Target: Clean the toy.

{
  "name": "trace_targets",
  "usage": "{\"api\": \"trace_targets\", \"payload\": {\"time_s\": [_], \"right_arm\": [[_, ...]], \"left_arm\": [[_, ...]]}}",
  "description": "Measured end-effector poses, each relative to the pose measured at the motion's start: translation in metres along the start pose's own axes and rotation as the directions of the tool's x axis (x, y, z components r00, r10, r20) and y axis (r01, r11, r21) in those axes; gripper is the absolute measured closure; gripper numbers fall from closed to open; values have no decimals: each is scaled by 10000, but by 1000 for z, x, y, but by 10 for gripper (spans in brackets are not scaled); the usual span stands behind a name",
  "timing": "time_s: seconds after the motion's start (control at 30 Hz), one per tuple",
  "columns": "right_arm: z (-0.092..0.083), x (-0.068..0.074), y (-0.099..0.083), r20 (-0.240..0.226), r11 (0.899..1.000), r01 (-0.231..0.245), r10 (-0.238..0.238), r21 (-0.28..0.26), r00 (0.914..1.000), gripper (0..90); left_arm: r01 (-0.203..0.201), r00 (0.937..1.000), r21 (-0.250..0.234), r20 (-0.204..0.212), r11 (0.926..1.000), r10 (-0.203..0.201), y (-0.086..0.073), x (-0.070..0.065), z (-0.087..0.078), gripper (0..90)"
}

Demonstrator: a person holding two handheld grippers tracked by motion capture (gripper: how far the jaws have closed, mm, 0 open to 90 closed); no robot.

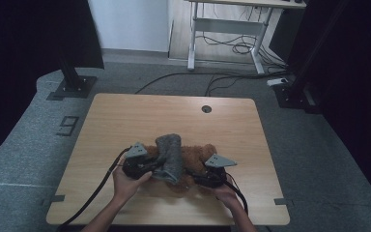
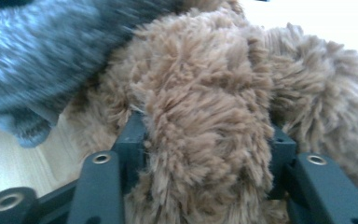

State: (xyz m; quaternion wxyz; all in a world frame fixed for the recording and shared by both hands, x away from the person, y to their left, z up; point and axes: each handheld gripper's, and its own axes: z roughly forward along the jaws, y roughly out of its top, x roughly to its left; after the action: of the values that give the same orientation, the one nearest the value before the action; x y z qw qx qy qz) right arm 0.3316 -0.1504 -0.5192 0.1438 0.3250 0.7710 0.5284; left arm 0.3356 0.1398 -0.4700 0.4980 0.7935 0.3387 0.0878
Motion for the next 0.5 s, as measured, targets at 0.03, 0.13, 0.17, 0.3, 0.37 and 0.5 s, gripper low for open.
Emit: {"api": "trace_targets", "payload": {"time_s": [0.03, 0.13, 0.17, 0.3, 0.37, 0.5], "right_arm": [[0, 1, 0, 102, 10000, 76, -76, -56, 9999, 492], [0, 4, 0, 244, 9995, 316, -313, -90, 9992, 493], [-1, 7, -1, 392, 9981, 597, -591, -138, 9975, 496], [-2, 13, -3, 676, 9933, 1138, -1123, -188, 9914, 498], [-2, 16, -4, 843, 9894, 1435, -1412, -216, 9864, 499], [-2, 20, -5, 1127, 9807, 1955, -1939, -37, 9745, 506]], "left_arm": [[-155, 9997, -30, 177, 9999, 156, 16, -6, 7, 781], [-219, 9990, -112, 374, 9997, 223, 31, -12, 17, 779], [-248, 9986, -153, 466, 9996, 255, 47, -17, 29, 778], [-100, 9991, 167, 425, 9998, 93, 71, -21, 60, 776], [4, 9993, 644, 371, 9979, -28, 76, -21, 77, 774], [-97, 9994, 1427, 351, 9897, 47, 66, -21, 92, 774]]}}
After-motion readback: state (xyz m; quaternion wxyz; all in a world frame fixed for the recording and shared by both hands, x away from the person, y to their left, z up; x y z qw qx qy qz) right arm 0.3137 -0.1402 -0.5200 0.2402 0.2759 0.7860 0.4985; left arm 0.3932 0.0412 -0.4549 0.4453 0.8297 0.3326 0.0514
